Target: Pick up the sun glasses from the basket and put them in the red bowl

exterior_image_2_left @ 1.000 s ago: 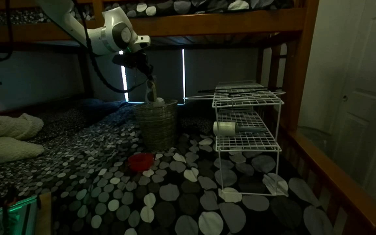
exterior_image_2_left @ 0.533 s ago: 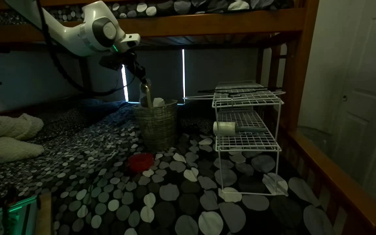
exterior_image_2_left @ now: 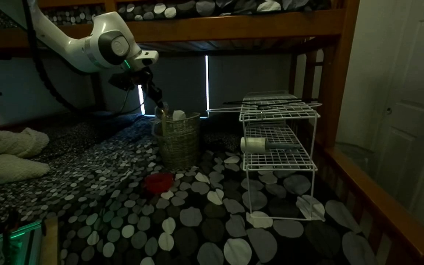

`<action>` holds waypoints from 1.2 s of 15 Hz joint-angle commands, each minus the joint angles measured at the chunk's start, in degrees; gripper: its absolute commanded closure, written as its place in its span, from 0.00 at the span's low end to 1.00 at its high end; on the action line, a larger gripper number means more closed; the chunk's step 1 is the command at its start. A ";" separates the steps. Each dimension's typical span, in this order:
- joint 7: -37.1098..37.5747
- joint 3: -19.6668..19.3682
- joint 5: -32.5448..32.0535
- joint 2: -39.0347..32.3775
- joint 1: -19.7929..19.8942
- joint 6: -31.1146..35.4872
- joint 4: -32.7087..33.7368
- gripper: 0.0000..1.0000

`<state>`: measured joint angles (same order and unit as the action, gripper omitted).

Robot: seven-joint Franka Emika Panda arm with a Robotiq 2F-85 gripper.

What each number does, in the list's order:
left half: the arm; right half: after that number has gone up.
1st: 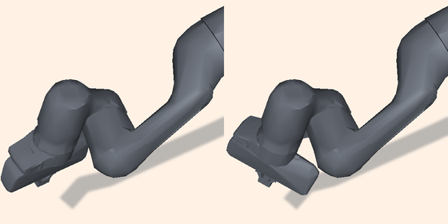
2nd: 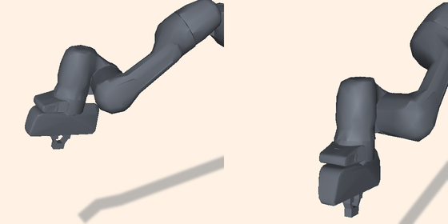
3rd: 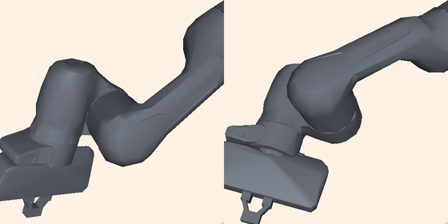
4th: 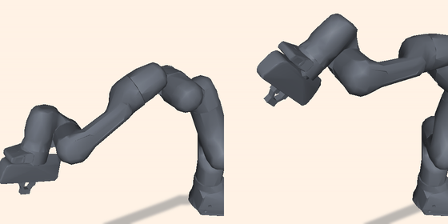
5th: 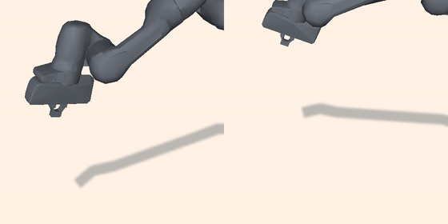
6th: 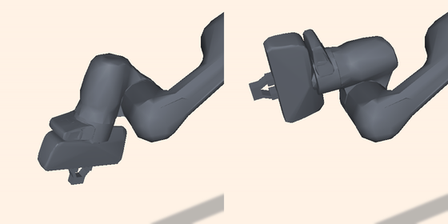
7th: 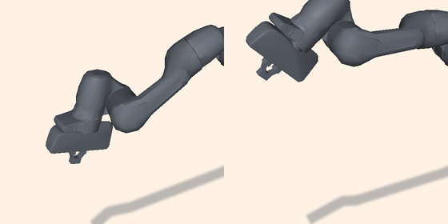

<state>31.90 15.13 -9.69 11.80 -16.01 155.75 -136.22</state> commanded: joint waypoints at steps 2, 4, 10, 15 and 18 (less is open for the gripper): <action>-16.17 -0.29 11.06 -1.14 -2.78 -0.29 -3.31 1.00; -25.28 -2.70 16.77 -1.55 -6.99 0.31 -4.99 1.00; -32.93 -0.91 21.39 -2.49 -7.19 0.67 -5.48 1.00; -52.28 -1.38 29.54 -4.83 -11.46 1.98 -5.48 1.00; -57.04 0.30 24.16 -6.97 -10.23 3.76 -6.66 1.00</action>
<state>-20.59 14.19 17.67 6.84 -27.13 156.93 -141.48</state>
